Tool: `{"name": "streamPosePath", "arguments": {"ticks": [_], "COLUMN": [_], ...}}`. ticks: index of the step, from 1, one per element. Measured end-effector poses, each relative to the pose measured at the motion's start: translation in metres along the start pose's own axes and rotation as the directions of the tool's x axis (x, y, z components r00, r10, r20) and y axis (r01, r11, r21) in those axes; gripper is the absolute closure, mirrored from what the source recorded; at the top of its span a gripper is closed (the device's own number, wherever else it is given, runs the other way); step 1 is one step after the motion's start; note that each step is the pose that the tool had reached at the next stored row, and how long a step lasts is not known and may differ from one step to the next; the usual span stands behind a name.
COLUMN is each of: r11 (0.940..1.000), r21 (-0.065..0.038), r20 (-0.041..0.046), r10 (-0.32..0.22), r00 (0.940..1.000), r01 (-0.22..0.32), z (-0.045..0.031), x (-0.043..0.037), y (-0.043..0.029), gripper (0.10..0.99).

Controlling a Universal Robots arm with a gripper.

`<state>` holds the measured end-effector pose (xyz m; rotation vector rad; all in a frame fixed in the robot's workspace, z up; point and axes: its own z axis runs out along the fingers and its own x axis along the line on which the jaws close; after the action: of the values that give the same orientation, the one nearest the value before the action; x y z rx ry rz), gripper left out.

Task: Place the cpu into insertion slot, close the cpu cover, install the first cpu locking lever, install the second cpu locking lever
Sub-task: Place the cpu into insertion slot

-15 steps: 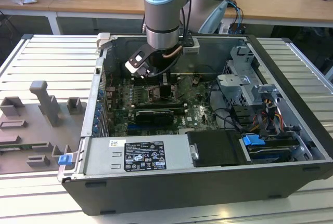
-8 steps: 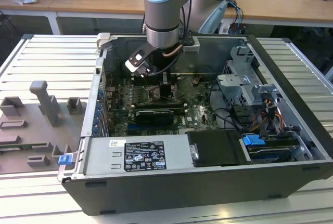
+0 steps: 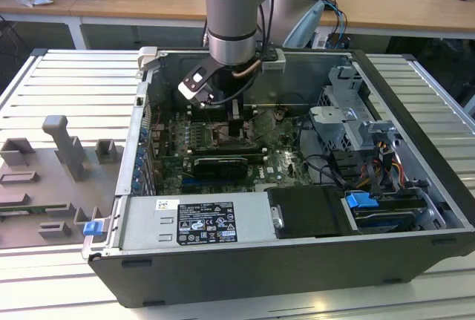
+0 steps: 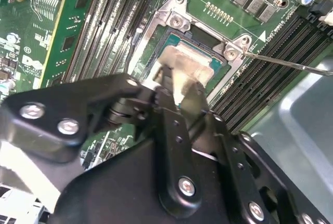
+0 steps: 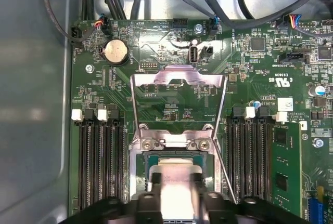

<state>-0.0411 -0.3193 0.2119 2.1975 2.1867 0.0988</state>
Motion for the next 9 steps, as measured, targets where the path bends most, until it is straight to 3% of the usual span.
{"name": "streamPosePath", "arguments": {"ticks": [4,9], "r11": [1.0,1.0], "r21": [0.0,0.0], "r20": [0.0002,0.0002], "r10": [0.0,0.0], "r00": [1.0,1.0], "r01": [0.0,0.0], "z": [-0.0009,-0.0015], "x": [-0.0001,0.0], "y": [0.0,0.0001], "gripper": [0.98,0.98]}}
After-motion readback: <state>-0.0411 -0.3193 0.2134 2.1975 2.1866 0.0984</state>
